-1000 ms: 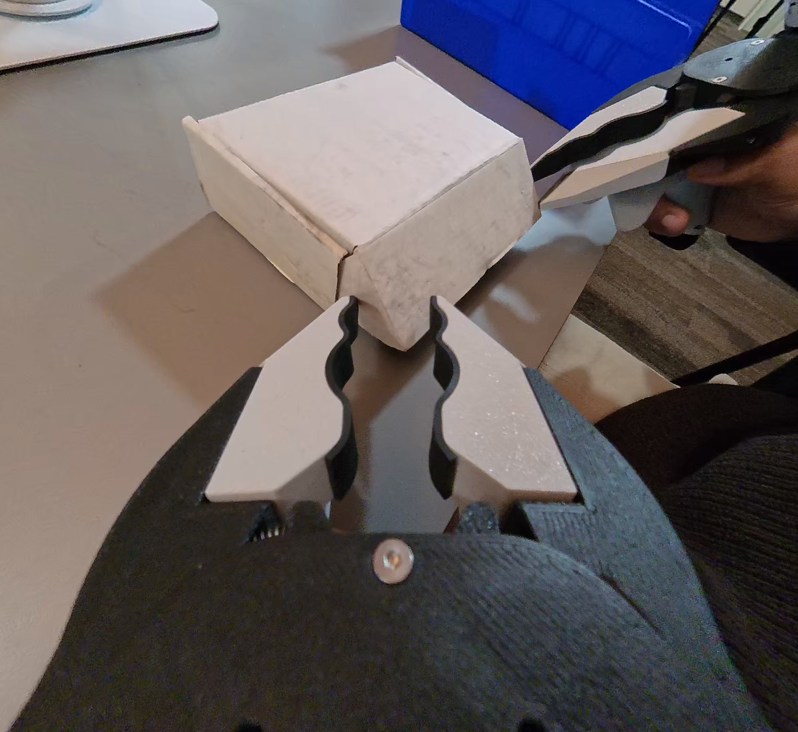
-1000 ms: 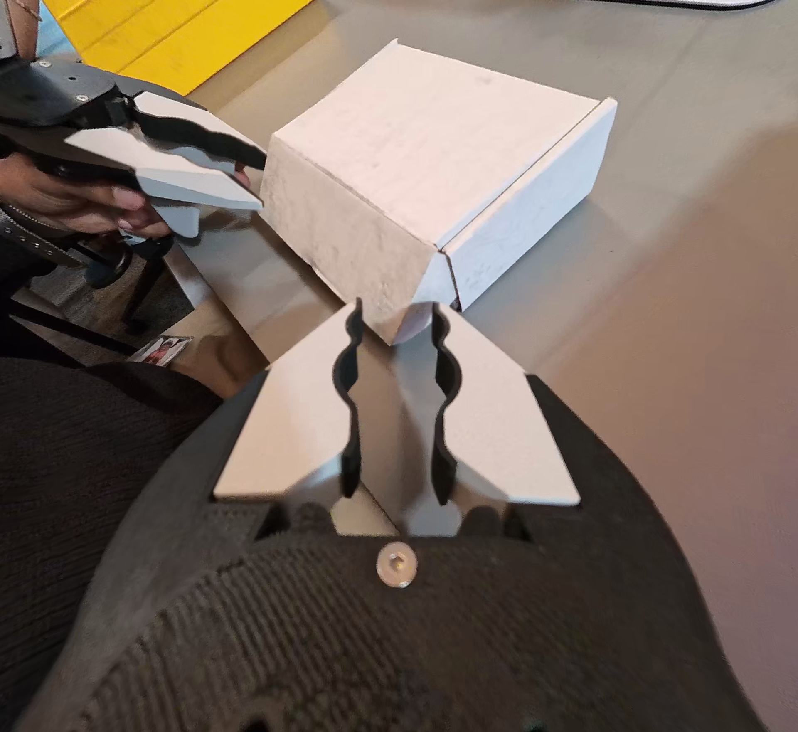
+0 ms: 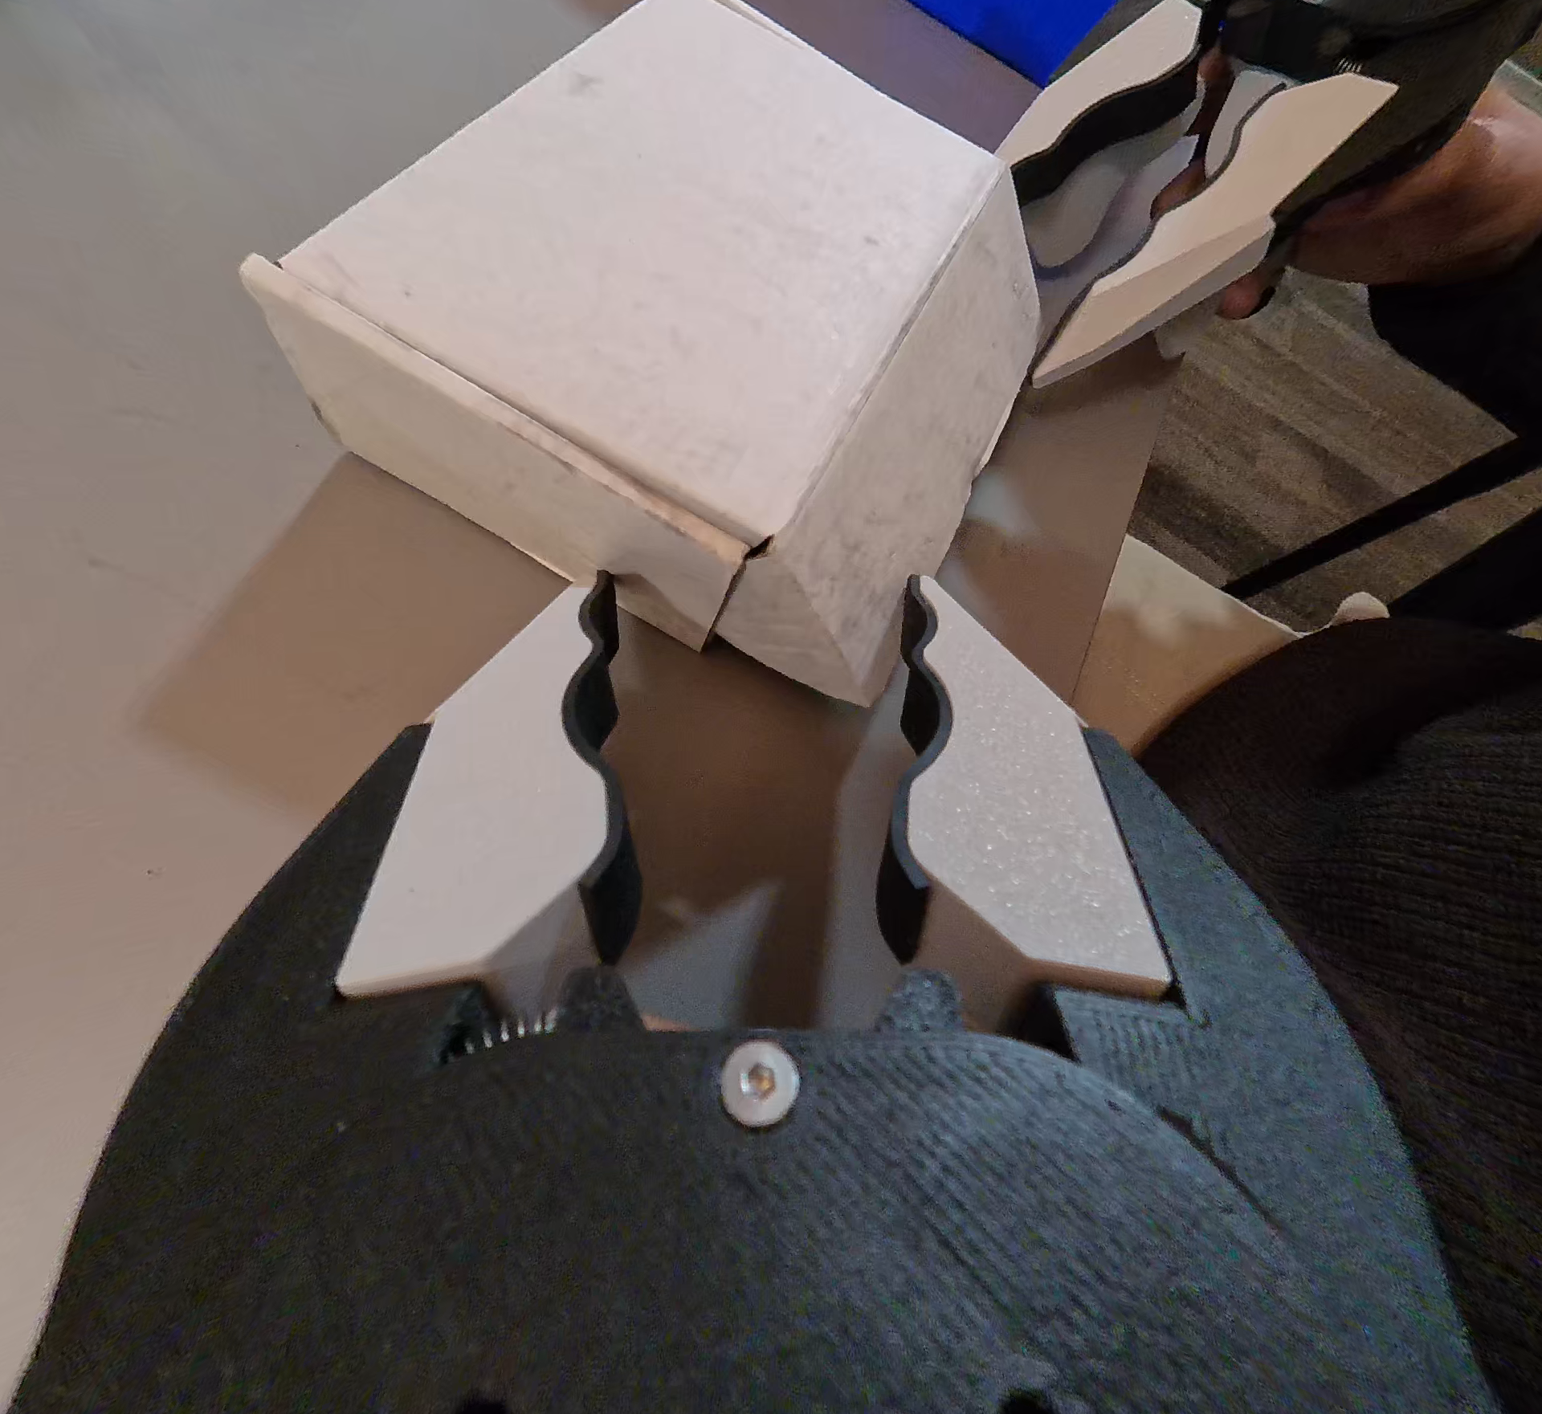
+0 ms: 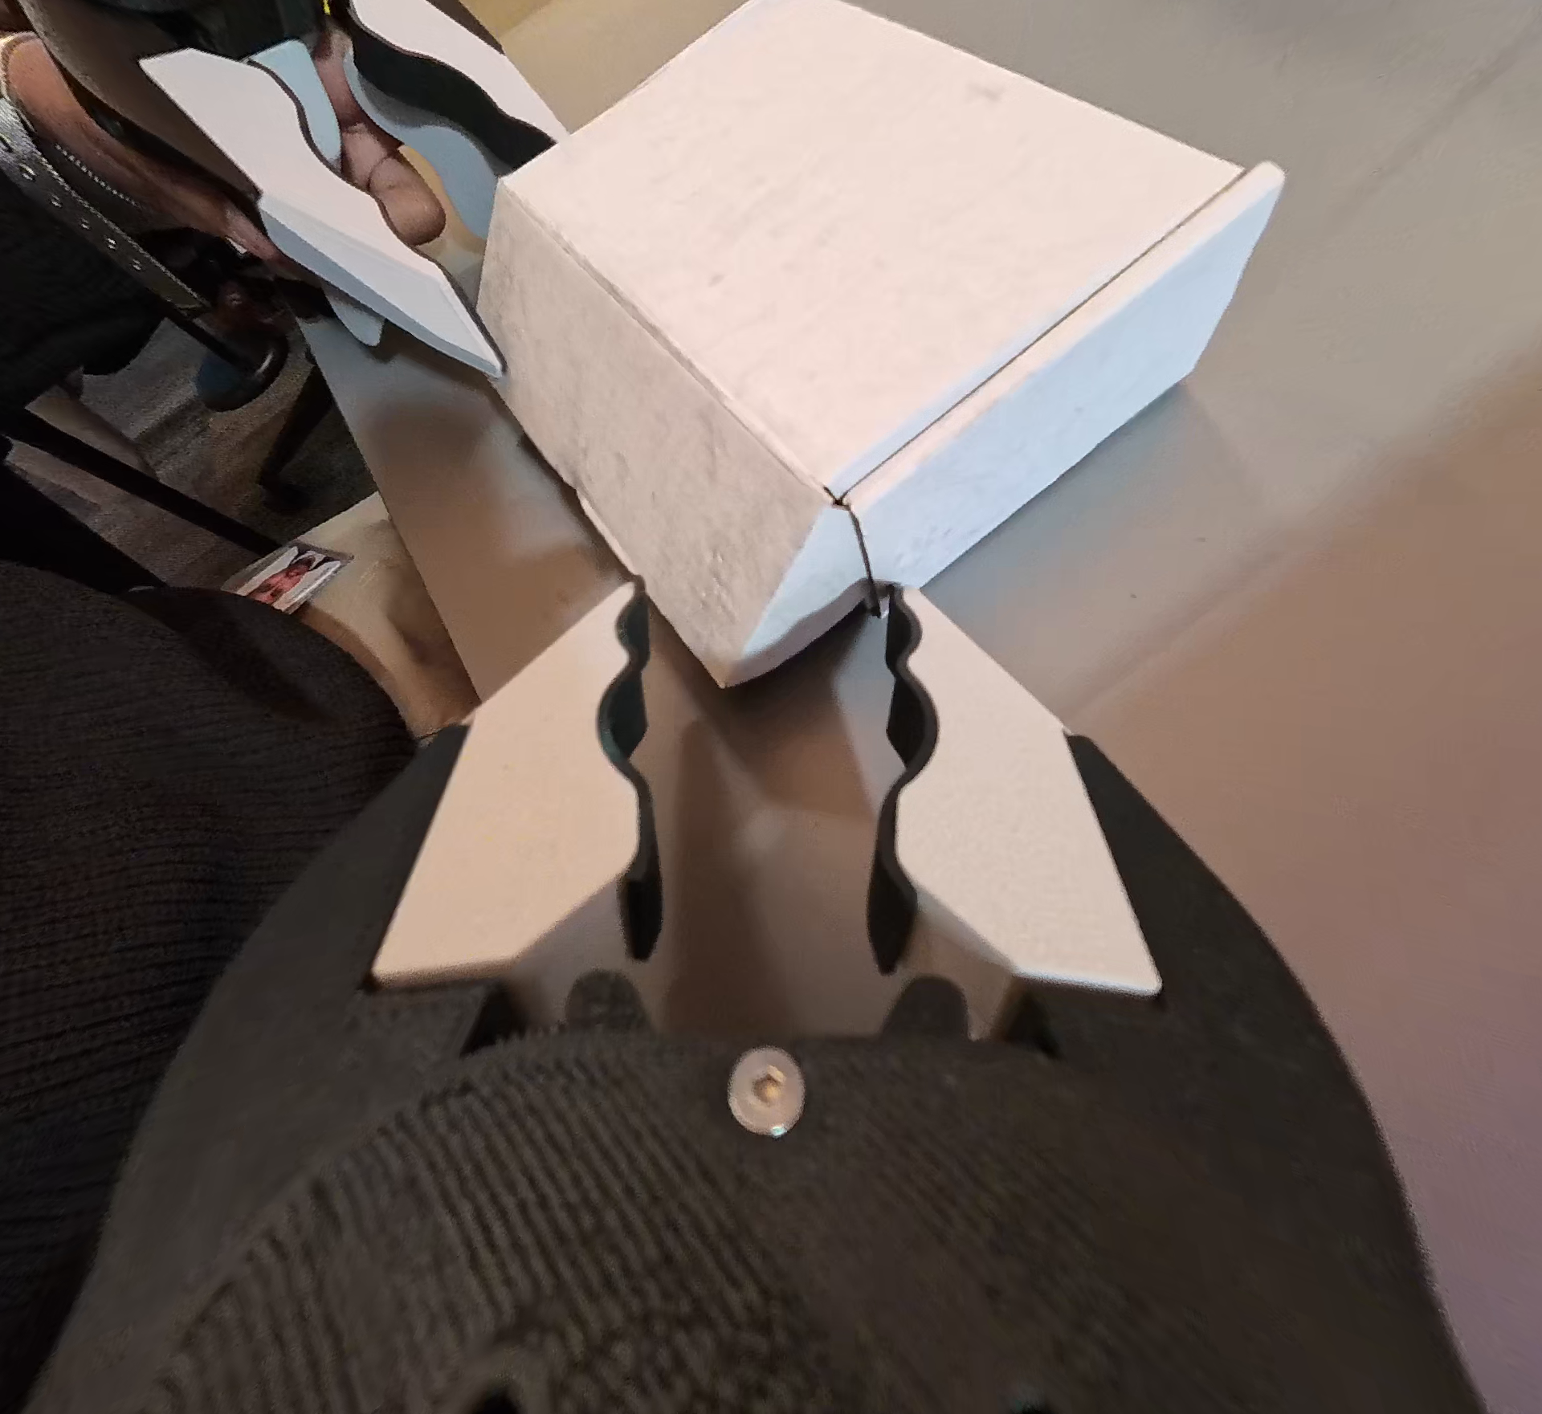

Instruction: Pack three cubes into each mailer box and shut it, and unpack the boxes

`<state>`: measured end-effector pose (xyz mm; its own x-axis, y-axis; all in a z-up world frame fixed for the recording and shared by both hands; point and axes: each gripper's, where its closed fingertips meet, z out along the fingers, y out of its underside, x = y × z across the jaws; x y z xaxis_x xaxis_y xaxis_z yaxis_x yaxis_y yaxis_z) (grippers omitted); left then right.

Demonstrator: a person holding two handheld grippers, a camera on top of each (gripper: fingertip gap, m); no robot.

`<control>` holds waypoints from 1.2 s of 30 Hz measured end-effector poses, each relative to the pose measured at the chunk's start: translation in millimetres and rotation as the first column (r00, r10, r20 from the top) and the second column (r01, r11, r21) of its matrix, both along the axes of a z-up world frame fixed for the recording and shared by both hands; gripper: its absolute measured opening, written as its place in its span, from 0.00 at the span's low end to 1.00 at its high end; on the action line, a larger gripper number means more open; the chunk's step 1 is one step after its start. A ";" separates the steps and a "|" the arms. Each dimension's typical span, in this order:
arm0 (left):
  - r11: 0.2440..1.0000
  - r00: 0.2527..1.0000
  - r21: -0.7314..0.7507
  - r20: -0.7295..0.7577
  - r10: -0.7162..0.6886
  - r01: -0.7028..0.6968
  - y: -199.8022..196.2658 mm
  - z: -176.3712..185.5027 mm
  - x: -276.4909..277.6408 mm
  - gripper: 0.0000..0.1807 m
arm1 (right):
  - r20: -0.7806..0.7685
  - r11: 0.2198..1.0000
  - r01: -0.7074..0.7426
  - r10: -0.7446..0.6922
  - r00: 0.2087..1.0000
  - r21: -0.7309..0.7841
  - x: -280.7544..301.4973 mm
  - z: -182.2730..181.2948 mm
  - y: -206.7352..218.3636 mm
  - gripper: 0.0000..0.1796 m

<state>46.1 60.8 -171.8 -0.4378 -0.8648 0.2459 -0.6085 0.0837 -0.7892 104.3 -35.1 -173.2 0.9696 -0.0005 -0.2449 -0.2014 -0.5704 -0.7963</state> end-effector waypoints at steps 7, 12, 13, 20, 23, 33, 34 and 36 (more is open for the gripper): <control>0.999 0.999 0.031 0.005 -0.035 0.034 -4.2 -1.3 -10.9 0.34 | 0.022 1.000 -0.017 0.018 1.000 -0.007 -4.1 -1.7 -5.9 0.27; 0.992 0.998 0.114 0.026 -0.059 0.056 -6.4 -4.0 -13.8 0.32 | 0.057 1.000 -0.012 0.013 0.998 -0.019 -3.9 -3.7 -10.4 0.23; 0.990 0.997 0.130 0.030 -0.065 0.061 -6.5 -4.5 -14.3 0.31 | 0.064 1.000 -0.009 0.011 0.998 -0.022 -3.6 -4.0 -11.0 0.22; 0.968 0.994 0.243 0.077 -0.081 0.060 -3.7 -5.7 -13.1 0.28 | 0.130 0.998 0.000 0.008 0.991 -0.059 -3.4 -5.8 -12.2 0.19; 0.960 0.992 0.273 0.088 -0.088 0.061 -3.5 -6.1 -12.8 0.27 | 0.160 0.997 -0.001 0.014 0.987 -0.082 -4.0 -6.4 -13.4 0.19; 0.957 0.990 0.280 0.091 -0.110 0.080 -5.1 -6.2 -14.4 0.27 | 0.162 0.998 -0.018 0.028 0.986 -0.064 -3.7 -5.7 -14.8 0.19; 0.957 0.989 0.277 0.088 -0.116 0.088 -6.0 -6.3 -15.0 0.27 | 0.163 0.998 -0.020 0.030 0.986 -0.063 -3.8 -5.8 -15.0 0.19; 0.955 0.990 0.284 0.086 -0.112 0.083 -5.4 -7.1 -14.5 0.29 | 0.168 0.998 -0.023 0.033 0.985 -0.059 -4.5 -6.1 -14.2 0.20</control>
